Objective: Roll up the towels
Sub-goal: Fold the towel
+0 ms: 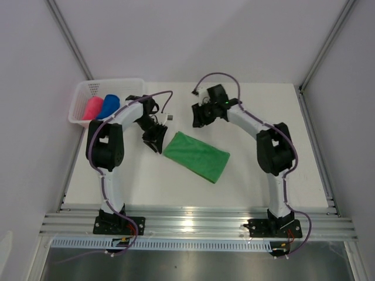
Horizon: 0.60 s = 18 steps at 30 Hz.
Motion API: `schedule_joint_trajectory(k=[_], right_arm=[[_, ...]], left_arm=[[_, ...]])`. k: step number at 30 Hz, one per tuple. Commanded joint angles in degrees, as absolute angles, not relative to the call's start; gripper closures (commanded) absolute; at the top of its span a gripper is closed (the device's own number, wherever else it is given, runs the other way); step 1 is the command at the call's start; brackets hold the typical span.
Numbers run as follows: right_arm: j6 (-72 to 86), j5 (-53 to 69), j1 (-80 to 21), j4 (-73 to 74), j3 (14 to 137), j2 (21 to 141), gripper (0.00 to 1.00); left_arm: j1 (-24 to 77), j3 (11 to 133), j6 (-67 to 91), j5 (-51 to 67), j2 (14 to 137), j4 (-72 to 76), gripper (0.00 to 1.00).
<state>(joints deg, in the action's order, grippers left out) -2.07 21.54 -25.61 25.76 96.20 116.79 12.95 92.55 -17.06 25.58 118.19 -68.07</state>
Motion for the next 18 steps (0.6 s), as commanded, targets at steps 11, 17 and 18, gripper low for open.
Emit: schedule_joint_trajectory(k=[11, 17, 18], right_arm=[[-6.07, 27.61, -33.40, 24.43, 109.51, 135.87, 0.53], [-3.87, 22.50, -34.10, 25.84, 112.31, 139.48, 0.54], [-3.87, 22.50, -34.28, 26.10, 112.76, 139.92, 0.54]], left_arm=[[10.63, 87.01, -17.84, 27.77, 112.06, -66.09, 0.65], [10.63, 87.80, -17.58, 28.12, 113.02, -66.36, 0.65], [10.63, 87.80, -17.58, 28.21, 113.11, -66.44, 0.65]])
